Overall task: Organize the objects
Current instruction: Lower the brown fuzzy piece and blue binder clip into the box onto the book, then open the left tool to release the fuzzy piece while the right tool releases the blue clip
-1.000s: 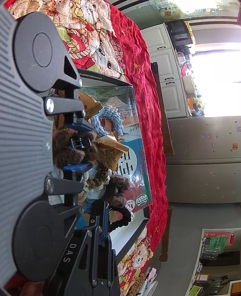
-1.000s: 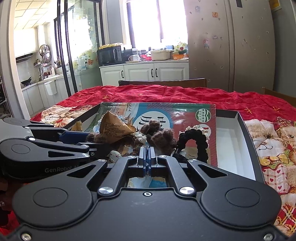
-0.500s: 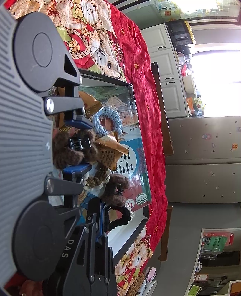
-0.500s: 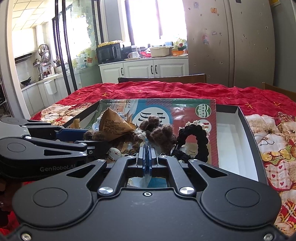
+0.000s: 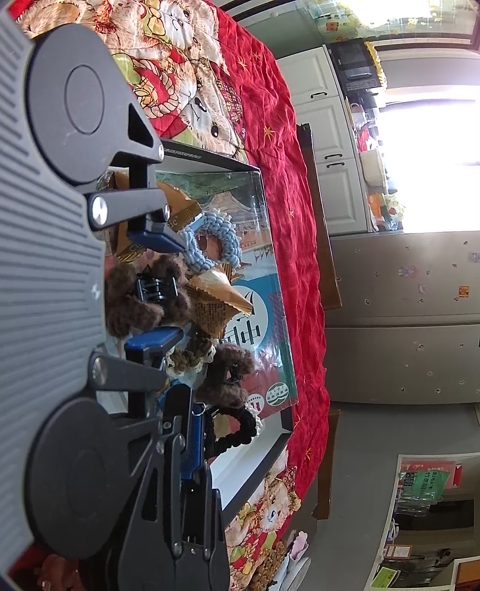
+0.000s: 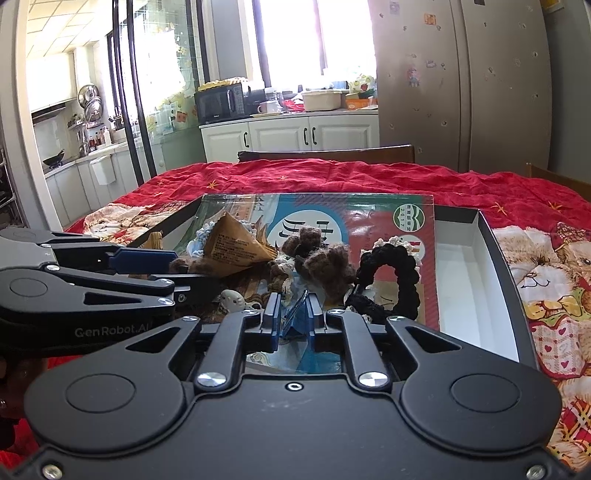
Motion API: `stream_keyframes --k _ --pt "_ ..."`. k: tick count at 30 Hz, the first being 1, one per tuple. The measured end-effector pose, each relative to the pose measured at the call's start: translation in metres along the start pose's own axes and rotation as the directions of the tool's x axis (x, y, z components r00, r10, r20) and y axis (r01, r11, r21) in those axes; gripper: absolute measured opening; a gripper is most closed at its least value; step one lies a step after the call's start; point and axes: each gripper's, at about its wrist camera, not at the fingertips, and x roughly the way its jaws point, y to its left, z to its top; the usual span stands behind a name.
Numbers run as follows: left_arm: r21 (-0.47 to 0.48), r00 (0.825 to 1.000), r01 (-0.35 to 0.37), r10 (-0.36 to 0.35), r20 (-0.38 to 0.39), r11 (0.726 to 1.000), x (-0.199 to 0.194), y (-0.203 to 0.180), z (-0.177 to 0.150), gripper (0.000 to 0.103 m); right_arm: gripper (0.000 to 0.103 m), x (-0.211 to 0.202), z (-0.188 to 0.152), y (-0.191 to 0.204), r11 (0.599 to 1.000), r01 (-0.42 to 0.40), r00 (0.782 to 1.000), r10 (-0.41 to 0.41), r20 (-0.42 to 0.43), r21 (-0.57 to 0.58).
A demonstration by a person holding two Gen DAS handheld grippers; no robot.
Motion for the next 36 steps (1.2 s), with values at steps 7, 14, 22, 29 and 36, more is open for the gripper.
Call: stream_keyframes --k 7,14,22,29,36 --pt "-0.007 1.000 -0.001 0.001 0.008 1.000 -0.004 0.001 0.001 0.067 0.025 -0.005 0.001 -0.001 1.000 0.010 1.000 -0.010 0.016 0.006" --pt "-0.030 0.999 -0.012 0.013 0.031 0.999 -0.015 0.004 0.005 0.079 0.031 -0.019 0.006 -0.002 1.000 0.013 0.999 -0.014 0.043 0.012" --pt "-0.042 0.998 -0.013 0.016 0.065 0.999 -0.035 0.007 0.011 0.086 0.042 -0.044 0.012 -0.001 1.000 0.008 0.997 -0.009 0.076 0.014" --pt "-0.045 0.996 -0.029 0.033 0.077 0.999 -0.054 0.005 0.012 0.088 0.046 -0.068 0.015 0.003 1.000 0.007 0.996 -0.007 0.093 0.005" --pt "-0.062 0.994 -0.060 0.065 0.091 0.996 -0.075 0.006 0.012 0.091 0.049 -0.100 0.015 0.005 1.000 0.007 0.994 -0.006 0.112 -0.008"
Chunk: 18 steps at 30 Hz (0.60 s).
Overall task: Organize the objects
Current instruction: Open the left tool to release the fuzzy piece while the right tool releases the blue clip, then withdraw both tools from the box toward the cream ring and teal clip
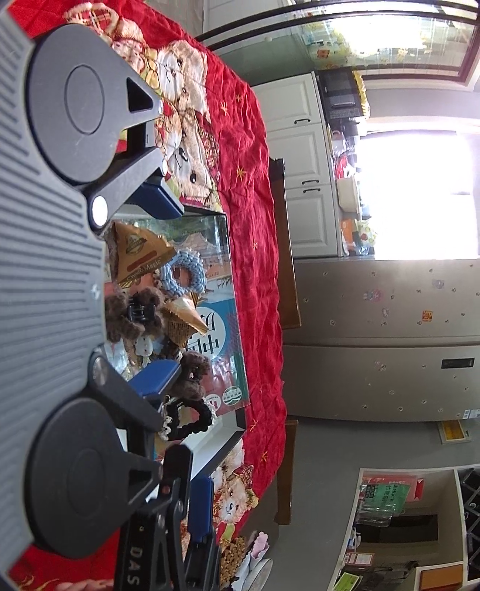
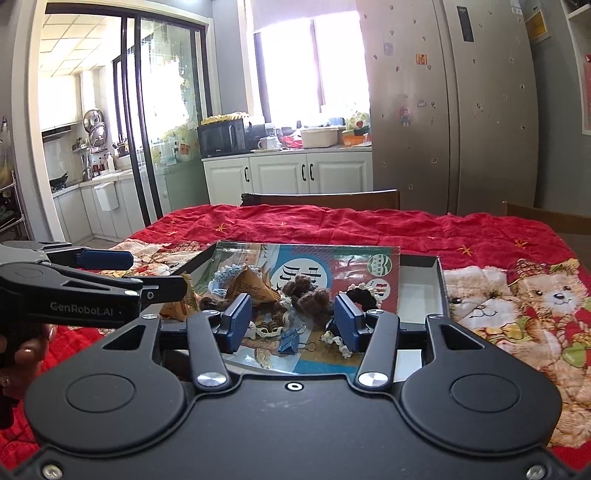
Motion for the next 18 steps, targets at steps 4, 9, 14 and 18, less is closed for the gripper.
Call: stream_keyframes --k 4,9,14,18 --pt "0.000 1.000 -0.014 0.014 0.006 1.000 -0.010 -0.001 0.000 0.092 0.053 -0.021 0.000 0.004 1.000 -0.003 1.000 0.003 0.009 -0.022" --pt "-0.012 1.000 -0.016 0.016 0.002 1.000 -0.020 -0.002 -0.002 0.093 0.059 -0.043 -0.001 0.007 0.999 -0.009 1.000 0.010 0.017 -0.038" --pt "-0.018 1.000 -0.025 0.024 -0.011 1.000 -0.028 -0.004 -0.011 0.095 0.060 -0.055 -0.008 0.006 0.999 -0.008 1.000 0.009 0.013 -0.037" --pt "-0.021 0.999 -0.024 0.024 -0.024 0.999 -0.031 -0.003 -0.019 0.095 0.060 -0.055 -0.017 0.001 1.000 -0.004 1.000 0.004 -0.006 -0.027"
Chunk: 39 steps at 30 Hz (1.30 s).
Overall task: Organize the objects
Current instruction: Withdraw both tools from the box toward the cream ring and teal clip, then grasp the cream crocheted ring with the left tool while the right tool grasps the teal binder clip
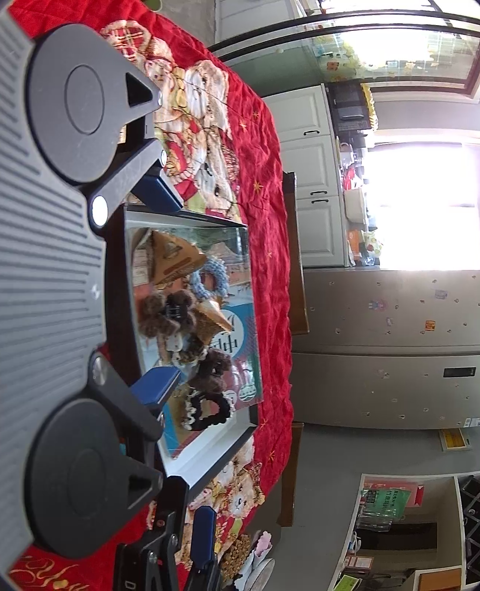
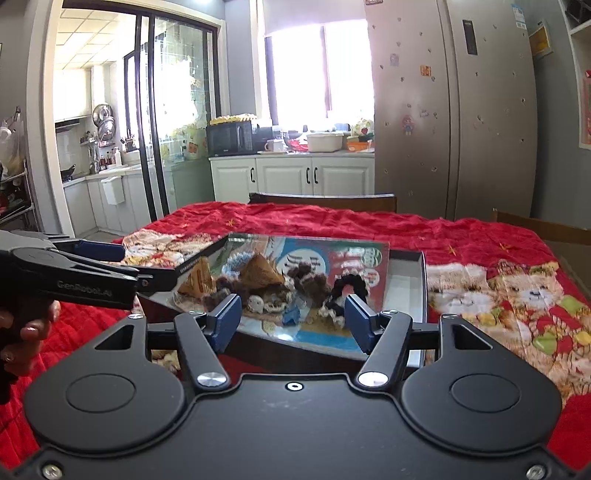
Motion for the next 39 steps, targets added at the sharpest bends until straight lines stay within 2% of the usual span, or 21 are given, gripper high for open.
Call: stream_keyframes --k 8,16,25,31,39 --pt "-0.002 0.999 0.020 -0.020 -0.042 1.000 0.002 0.002 -0.021 0.095 0.060 0.010 -0.018 -0.011 0.999 0.015 0.999 -0.014 -0.028 0.034" --pt "-0.001 0.993 0.071 -0.071 -0.099 0.997 0.014 0.001 -0.046 0.095 0.060 0.029 -0.036 -0.008 1.000 0.020 0.997 -0.019 -0.079 0.009" --pt "-0.008 0.988 0.086 -0.086 -0.130 0.996 0.026 0.000 -0.059 0.094 0.055 0.046 -0.048 -0.004 0.999 0.015 0.990 -0.019 -0.140 -0.030" --pt "-0.017 0.982 0.100 -0.102 -0.160 0.995 0.033 -0.001 -0.064 0.085 0.051 0.051 -0.049 -0.005 1.000 -0.010 0.986 0.007 -0.166 -0.020" --pt "-0.006 0.983 0.094 -0.094 -0.158 0.996 0.034 -0.002 -0.065 0.075 0.049 0.060 -0.051 -0.002 0.999 -0.030 0.977 0.023 -0.213 -0.033"
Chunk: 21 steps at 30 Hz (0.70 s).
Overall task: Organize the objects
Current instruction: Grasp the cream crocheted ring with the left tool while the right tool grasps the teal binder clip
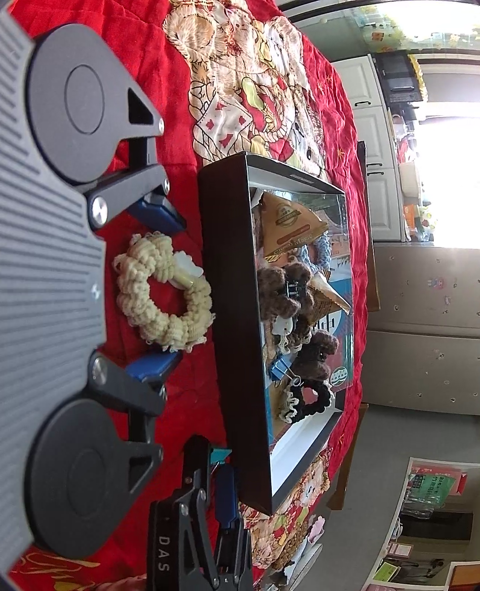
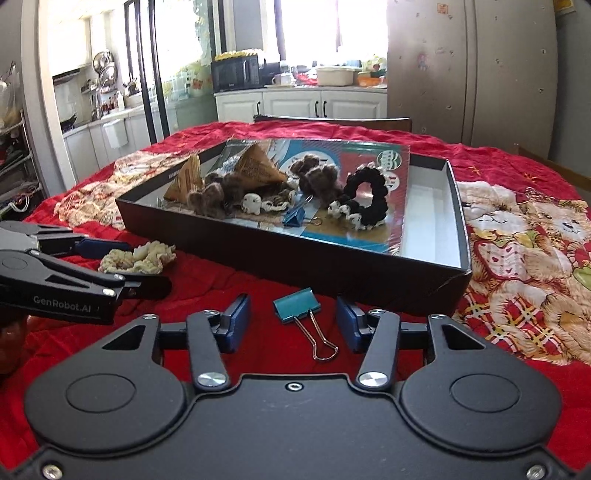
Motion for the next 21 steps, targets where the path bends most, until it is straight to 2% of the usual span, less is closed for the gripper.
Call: stream_keyframes --k 5,11,17,21 --pt "0.006 1.000 -0.001 0.001 0.003 1.000 0.0000 -0.0009 0.0005 0.062 0.048 0.0054 0.0013 0.0024 1.000 0.006 1.000 -0.006 -0.014 -0.010" --pt "0.006 1.000 -0.001 0.001 0.006 1.000 -0.0003 -0.0010 0.0002 0.056 0.045 0.0068 0.0019 0.0022 1.000 0.006 1.000 -0.006 -0.016 -0.013" --pt "0.021 1.000 -0.007 0.007 0.008 1.000 -0.0006 -0.0029 -0.0003 0.050 0.038 0.0069 0.0014 0.0017 1.000 0.009 1.000 -0.009 -0.015 -0.012" --pt "0.023 1.000 -0.004 0.004 0.008 1.000 -0.0012 -0.0030 -0.0006 0.046 0.028 0.0062 0.0014 -0.0001 1.000 0.012 1.000 -0.012 -0.012 -0.001"
